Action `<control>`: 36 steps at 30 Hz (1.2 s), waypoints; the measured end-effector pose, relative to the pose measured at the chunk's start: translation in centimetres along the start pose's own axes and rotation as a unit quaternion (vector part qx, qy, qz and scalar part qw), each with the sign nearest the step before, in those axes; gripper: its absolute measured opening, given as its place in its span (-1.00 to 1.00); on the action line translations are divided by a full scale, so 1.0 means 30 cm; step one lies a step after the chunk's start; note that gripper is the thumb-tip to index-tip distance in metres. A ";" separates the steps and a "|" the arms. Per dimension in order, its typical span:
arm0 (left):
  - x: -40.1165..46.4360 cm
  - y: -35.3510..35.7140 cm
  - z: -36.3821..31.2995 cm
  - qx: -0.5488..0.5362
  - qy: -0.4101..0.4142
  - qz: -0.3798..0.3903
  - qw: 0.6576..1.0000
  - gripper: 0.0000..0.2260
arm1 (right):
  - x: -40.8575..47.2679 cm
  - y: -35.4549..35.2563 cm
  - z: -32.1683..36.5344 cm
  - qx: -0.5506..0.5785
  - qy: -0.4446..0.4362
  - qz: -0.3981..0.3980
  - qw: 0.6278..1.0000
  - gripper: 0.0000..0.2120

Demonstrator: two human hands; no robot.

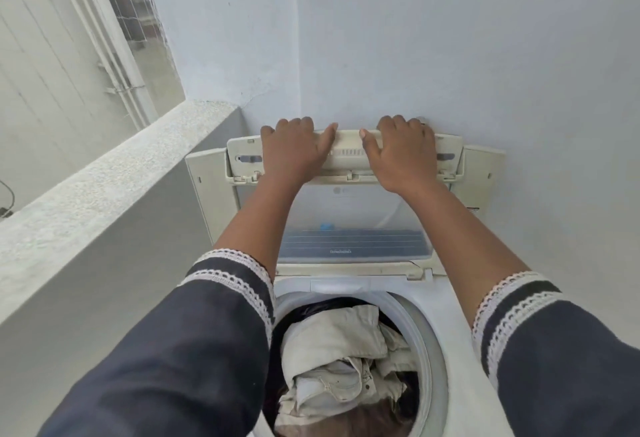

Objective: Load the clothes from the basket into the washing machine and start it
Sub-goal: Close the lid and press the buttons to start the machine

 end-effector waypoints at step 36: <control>-1.490 -0.194 -0.021 -0.020 0.112 0.371 0.922 -0.65 | -1.454 -0.250 0.013 0.005 -0.027 0.388 0.921 -0.76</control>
Point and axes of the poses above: each hand's wrist, its own x-axis towards the middle knuckle, its own y-axis out of the palm, z = x × y, the point moved 10 cm from there along x, towards the middle knuckle, and after that the axes turned 15 degrees about -z, right-handed, at the moved point
